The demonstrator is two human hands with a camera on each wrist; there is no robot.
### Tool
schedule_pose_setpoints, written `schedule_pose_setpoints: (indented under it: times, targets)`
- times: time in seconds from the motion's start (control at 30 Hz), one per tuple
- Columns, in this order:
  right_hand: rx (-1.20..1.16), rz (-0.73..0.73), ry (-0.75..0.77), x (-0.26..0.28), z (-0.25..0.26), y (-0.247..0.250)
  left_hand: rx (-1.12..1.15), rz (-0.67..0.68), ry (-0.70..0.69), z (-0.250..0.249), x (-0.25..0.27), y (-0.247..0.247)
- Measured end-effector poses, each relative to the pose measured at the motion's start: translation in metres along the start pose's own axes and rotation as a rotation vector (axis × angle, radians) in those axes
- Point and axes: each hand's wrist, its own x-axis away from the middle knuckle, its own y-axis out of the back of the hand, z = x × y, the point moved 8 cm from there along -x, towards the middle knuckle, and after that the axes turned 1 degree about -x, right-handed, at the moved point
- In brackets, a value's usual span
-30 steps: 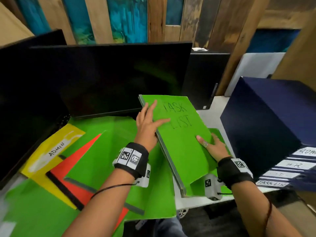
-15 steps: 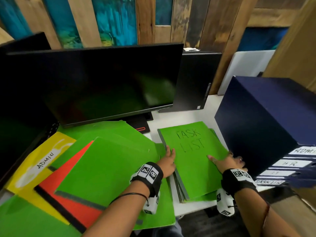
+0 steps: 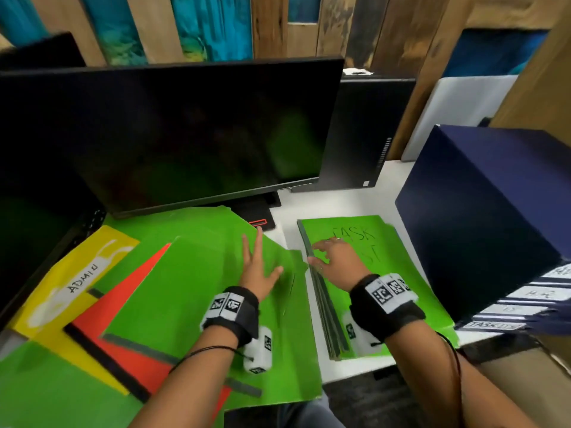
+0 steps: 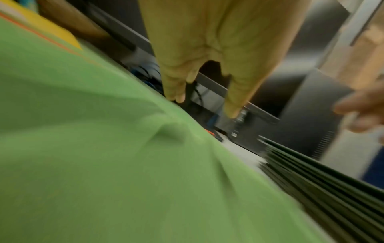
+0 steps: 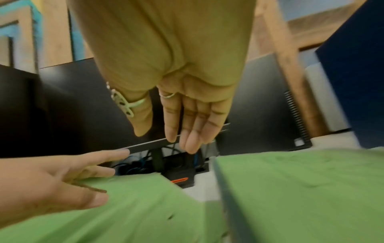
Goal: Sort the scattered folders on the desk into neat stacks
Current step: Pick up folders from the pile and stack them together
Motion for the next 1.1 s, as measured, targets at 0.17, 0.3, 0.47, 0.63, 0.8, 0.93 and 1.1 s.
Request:
schedule_pose_setpoints:
  times: [0.17, 0.3, 0.47, 0.63, 0.8, 0.93, 1.1]
  targets:
    - [0.098, 0.218, 0.145, -0.027, 0.064, -0.067, -0.458, -0.317, 0.335, 0.090, 0.014, 0.125]
    - [0.216, 0.333, 0.092, -0.046, 0.081, -0.114, -0.448, -0.457, 0.735, 0.140, 0.072, 0.173]
    - [0.349, 0.358, 0.002, -0.062, 0.084, -0.134, -0.205, -0.620, 1.039, 0.184, 0.129, 0.189]
    - [0.362, 0.361, -0.046, -0.063, 0.084, -0.146, -0.029, -0.767, 0.966, 0.202, 0.143, 0.195]
    - [0.300, 0.354, -0.110, -0.066, 0.076, -0.137, 0.087, -0.876, 0.747, 0.186, 0.143, 0.213]
    - [0.093, 0.195, -0.120, -0.066, 0.087, -0.129, 0.278, -0.979, 0.602, 0.168, 0.138, 0.228]
    - [-0.263, 0.211, -0.122, -0.062, 0.091, -0.118, 0.523, -0.934, 0.371, 0.155, 0.123, 0.249]
